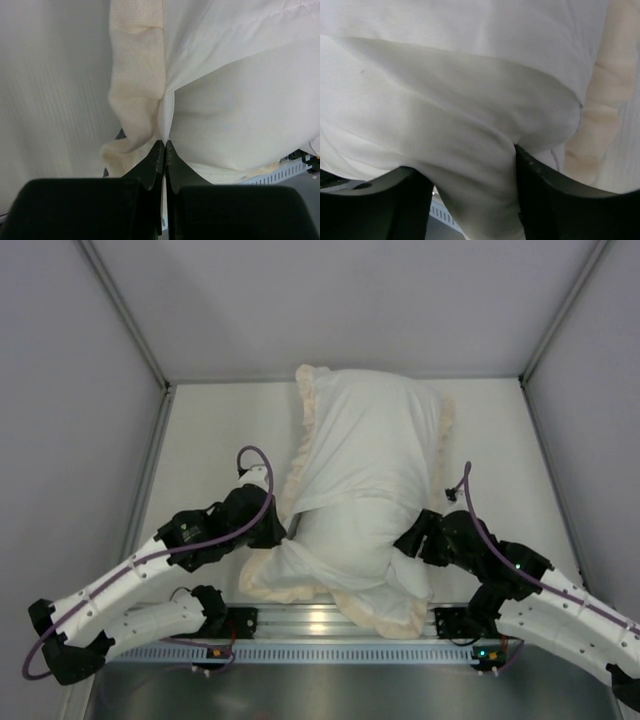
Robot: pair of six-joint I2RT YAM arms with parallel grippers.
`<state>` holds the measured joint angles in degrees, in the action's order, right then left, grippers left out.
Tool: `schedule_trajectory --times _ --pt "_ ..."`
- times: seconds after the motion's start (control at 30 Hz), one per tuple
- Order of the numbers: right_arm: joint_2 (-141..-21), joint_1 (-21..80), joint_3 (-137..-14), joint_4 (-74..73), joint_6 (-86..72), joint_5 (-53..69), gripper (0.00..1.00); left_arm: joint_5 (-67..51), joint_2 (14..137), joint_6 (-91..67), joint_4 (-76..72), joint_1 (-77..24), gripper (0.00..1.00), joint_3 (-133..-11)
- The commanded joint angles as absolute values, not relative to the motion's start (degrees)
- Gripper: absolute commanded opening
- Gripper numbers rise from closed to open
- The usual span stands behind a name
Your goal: Remove the pillowcase from the pillow
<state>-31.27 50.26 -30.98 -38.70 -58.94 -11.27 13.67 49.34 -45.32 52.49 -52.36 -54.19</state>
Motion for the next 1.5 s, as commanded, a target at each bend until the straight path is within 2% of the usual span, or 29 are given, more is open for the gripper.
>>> schedule_trajectory --times 0.0,0.03,0.13,0.3,0.47,0.57,0.63,0.77,0.9,1.07,1.2,1.33,1.4,1.47 --pt "-31.29 50.19 -35.59 -41.56 -53.98 -13.53 0.61 11.08 47.91 -45.52 52.04 -52.21 0.0 -51.78" --pt "-31.99 50.27 -36.47 -42.79 -53.36 -14.06 0.68 10.64 47.64 -45.7 51.34 -52.21 0.0 -50.9" --pt "-33.83 50.19 -42.95 -46.74 -49.42 -15.21 0.74 9.5 46.06 -46.84 47.56 -52.21 0.0 -46.34" --pt "-37.7 50.54 -54.65 -48.43 -42.65 -12.49 0.77 7.13 46.75 -47.81 42.2 -52.21 0.0 -43.07" --pt "-48.93 53.69 -65.9 -50.28 -38.06 -9.15 0.78 5.63 49.13 -48.08 39.55 -52.21 0.0 -40.43" --pt "-56.14 62.11 -68.45 -46.59 -39.46 -8.25 0.78 4.75 49.39 -48.34 37.36 -52.21 0.0 -38.42" --pt "-60.96 68.86 -69.69 -44.83 -42.62 -13.08 0.78 4.31 49.04 -48.78 35.78 -52.21 0.0 -37.53" --pt "-67.14 74.26 -70.05 -40.97 -49.98 -16.69 0.78 2.21 48.08 -49.39 33.05 -52.21 0.0 -36.3" --pt "-71.8 75.14 -68.64 -37.71 -56.31 -18.88 0.78 0.45 45.01 -49.66 29.63 -52.21 0.0 -34.64" --pt "-77.95 76.47 -68.12 -35.6 -64.23 -24.69 0.86 -2.02 42.54 -50.36 26.55 -52.21 0.0 -33.49" --pt "-82.79 76.38 -69.0 -35.6 -64.68 -29.95 0.89 -3.43 41.93 -50.8 26.02 -52.21 0.0 -33.31" --pt "-87.87 76.29 -68.73 -34.89 -64.95 -30.32 0.91 -4.65 39.99 -50.8 25.58 -52.21 0.0 -33.22" --pt "-89.64 76.29 -68.47 -34.37 -65.13 -29.71 0.91 -4.83 39.12 -50.45 25.4 -52.21 0.0 -33.4" --pt "-91.93 76.38 -67.59 -33.49 -66.0 -29.62 0.87 -4.83 38.94 -50.45 25.49 -52.21 0.0 -33.49"
